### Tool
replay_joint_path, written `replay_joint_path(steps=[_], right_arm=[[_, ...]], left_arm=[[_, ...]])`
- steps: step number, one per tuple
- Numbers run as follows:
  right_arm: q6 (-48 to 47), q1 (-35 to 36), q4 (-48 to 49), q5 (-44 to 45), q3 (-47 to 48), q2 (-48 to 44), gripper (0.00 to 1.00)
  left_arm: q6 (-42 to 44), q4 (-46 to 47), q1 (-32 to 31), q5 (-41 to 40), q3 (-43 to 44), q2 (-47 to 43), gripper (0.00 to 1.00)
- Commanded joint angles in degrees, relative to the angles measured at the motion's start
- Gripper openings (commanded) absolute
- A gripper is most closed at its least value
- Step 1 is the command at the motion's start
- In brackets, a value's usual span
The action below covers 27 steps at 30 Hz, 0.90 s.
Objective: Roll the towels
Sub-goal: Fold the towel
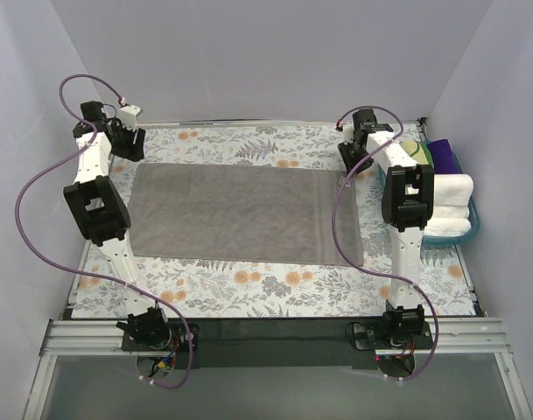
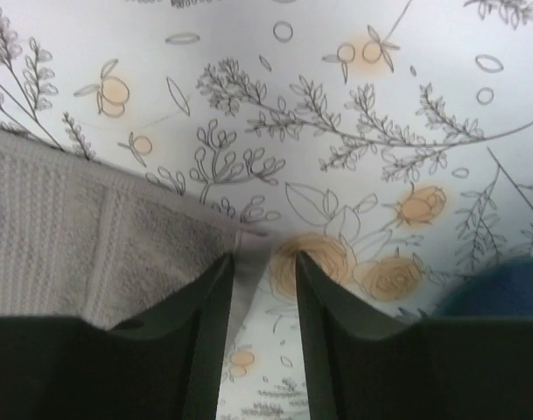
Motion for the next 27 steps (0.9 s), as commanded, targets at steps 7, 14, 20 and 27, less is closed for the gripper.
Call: replay_joint_path(steps=[7, 14, 20, 27], right_arm=[[3.05, -0.83, 1.00, -5.80, 0.14, 3.85, 0.11], [0.85, -0.83, 1.09, -6.94, -1.88, 2.44, 0.01], [-0.20, -0.74, 1.35, -7.29, -2.93, 1.83, 0.01], [-1.26, -0.74, 1.35, -7.12, -3.46, 1.83, 0.01]], left_arm=[[-2.05, 2.60, 0.24, -2.50, 8.24, 7.65, 0.54], [-4.95, 5.33, 0.24, -2.33, 11.66, 13.80, 0.51], [-4.96, 5.15, 0.24, -3.73, 10.62, 16.09, 0.42], [-5.31, 5.33, 0.15, -3.64, 10.71, 17.59, 0.30]])
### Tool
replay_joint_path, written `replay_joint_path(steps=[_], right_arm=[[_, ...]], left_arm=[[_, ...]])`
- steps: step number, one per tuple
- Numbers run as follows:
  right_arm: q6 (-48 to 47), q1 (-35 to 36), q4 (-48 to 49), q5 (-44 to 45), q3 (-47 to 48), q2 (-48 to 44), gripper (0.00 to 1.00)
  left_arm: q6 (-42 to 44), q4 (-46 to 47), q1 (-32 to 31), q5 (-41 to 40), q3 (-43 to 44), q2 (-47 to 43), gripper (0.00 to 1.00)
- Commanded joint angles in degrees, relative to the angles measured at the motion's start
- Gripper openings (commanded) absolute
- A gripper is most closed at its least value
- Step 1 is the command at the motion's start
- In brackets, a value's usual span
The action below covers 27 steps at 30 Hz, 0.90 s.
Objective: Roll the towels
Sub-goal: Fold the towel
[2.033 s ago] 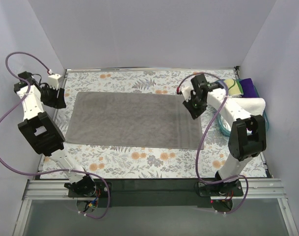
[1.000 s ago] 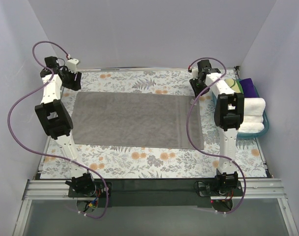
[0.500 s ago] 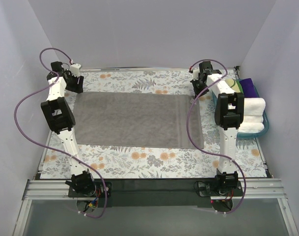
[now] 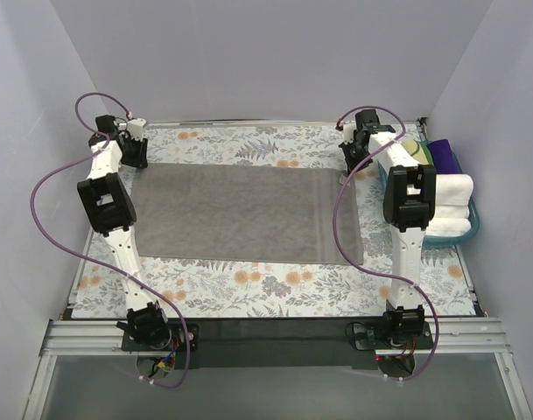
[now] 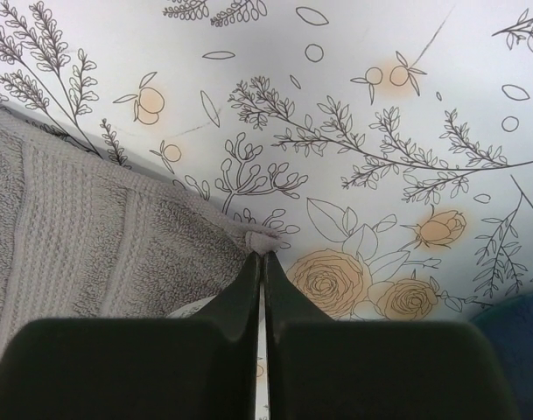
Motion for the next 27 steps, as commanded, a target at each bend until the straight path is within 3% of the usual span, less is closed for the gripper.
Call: replay_joint_path(steps=[1, 9, 18, 22, 27], right_arm=[[-1.54, 0.09, -0.53, -0.67, -2.35, 1.04, 0.01], [-4.00, -0.26, 0.17, -1.89, -0.68, -1.06, 0.01], [-5.41, -1.49, 0.53, -4.80, -0.06, -6.25, 0.01], [-6.46, -1.49, 0.35, -5.59, -1.90, -10.02, 0.01], [-8.14, -1.67, 0.00, -6.21, -6.20, -14.42, 0.01]], left_arm=[[-0.13, 0.28, 0.11, -0.71, 1.39, 0.52, 0.28], [0.40, 0.54, 0.19, -0.10, 1.66, -1.41, 0.00], [1.80, 1.86, 2.12, 3.59, 0.43, -6.94, 0.00], [3.55, 3.35, 4.76, 14.19, -4.56, -11.60, 0.00], [8.47, 1.17, 7.13, 18.88, -7.92, -16.61, 0.00]])
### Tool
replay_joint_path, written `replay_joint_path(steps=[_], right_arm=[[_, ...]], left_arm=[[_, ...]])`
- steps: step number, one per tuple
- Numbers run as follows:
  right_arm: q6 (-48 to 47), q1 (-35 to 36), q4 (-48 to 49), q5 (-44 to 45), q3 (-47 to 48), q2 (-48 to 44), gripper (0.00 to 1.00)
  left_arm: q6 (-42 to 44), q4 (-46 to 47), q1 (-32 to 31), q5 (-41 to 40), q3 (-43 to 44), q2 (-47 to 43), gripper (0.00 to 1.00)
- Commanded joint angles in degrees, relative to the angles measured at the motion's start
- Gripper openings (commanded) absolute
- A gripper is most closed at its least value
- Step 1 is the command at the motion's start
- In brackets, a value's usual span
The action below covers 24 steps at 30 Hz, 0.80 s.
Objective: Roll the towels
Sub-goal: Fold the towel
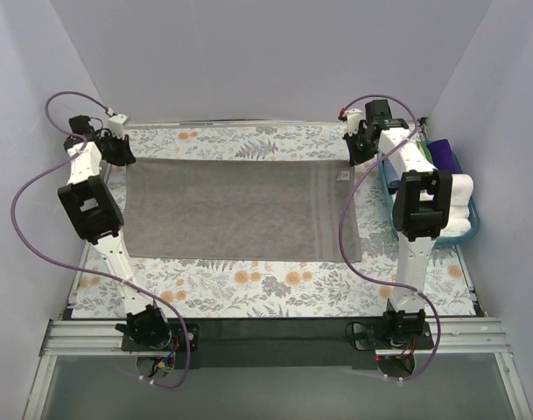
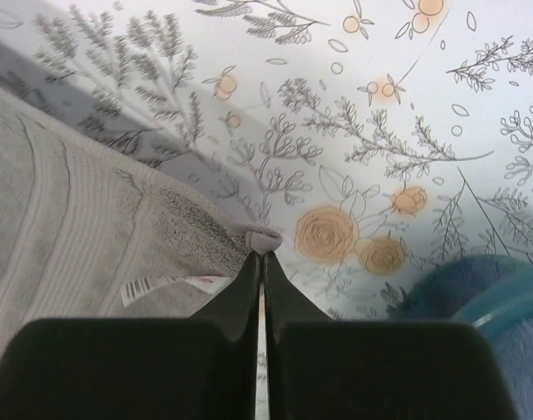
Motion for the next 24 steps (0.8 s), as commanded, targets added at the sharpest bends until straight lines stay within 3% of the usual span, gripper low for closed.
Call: replay_joint_path(steps=[1, 9, 16, 20, 24], right_arm=[[-2.58, -0.53, -0.22, -1.07, -3.69, -6.43, 0.01], [-6.54, -0.53, -1.62, -3.36, -18.55, -18.90, 0.01], [-10.23, -0.71, -3.56, -3.36, -32.08, -30.32, 0.01], [-12.51, -0.71, -4.26, -2.48, -39.29, -33.50, 0.01], [-12.87, -0.62, -4.18, -2.13, -44.83, -32.90, 0.01]], left_arm=[[6.10, -2.09, 3.02, 6.69, -1.30, -9.91, 0.00], [24.53, -16.34, 7.77, 14.42, -8.40, -16.85, 0.00], [43.33, -32.49, 11.38, 11.55, -18.50, -24.05, 0.00], [49.17, -34.46, 12.52, 5.22, -27.65, -27.57, 0.00], [48.65, -27.45, 12.70, 0.20, -37.67, -30.47, 0.00]])
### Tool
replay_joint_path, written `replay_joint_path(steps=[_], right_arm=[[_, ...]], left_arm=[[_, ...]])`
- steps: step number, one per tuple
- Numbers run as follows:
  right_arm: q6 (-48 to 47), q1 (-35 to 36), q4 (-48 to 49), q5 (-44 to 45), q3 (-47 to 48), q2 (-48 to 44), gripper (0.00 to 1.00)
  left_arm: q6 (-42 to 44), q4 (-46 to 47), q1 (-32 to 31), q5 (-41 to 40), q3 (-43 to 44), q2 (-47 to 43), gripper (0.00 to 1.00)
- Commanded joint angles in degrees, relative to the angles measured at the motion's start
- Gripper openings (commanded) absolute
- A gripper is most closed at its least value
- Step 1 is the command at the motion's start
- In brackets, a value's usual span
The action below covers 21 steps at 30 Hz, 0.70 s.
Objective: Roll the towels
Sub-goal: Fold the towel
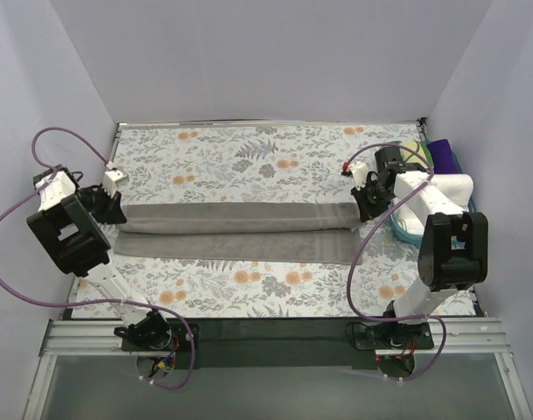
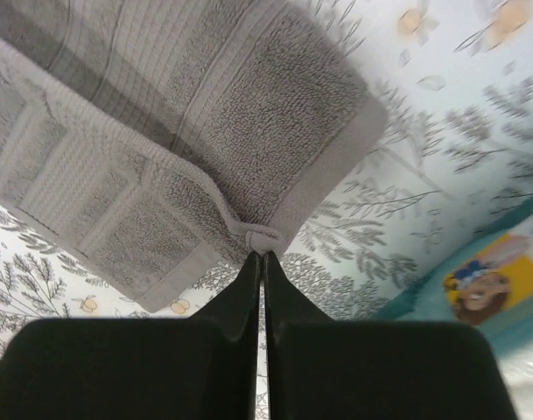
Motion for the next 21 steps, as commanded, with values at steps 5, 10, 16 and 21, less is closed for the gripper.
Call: replay_joint_path(steps=[5, 10, 16, 21], right_arm=[[-0.65, -0.58, -0.79, -0.06, -3.84, 3.23, 0.01], [-0.21, -0.49, -0.87, 0.47, -3.05, 4.38, 0.01], [-0.38, -0.58, -4.12, 0.12, 1.60, 1.83, 0.01], [-1.26, -0.49, -9.13, -1.02, 4.15, -1.77, 0.01]], left_arm=[[-0.94, 10.13, 0.15, -9.07, -11.60, -4.38, 0.00], [-5.17, 13.04, 0.15, -10.57, -10.90, -3.33, 0.00], [-5.26, 8.57, 0.15, -8.46, -5.46, -3.50, 0.00], [-4.21, 3.22, 0.24, -7.58, -0.01, -4.46, 0.00]])
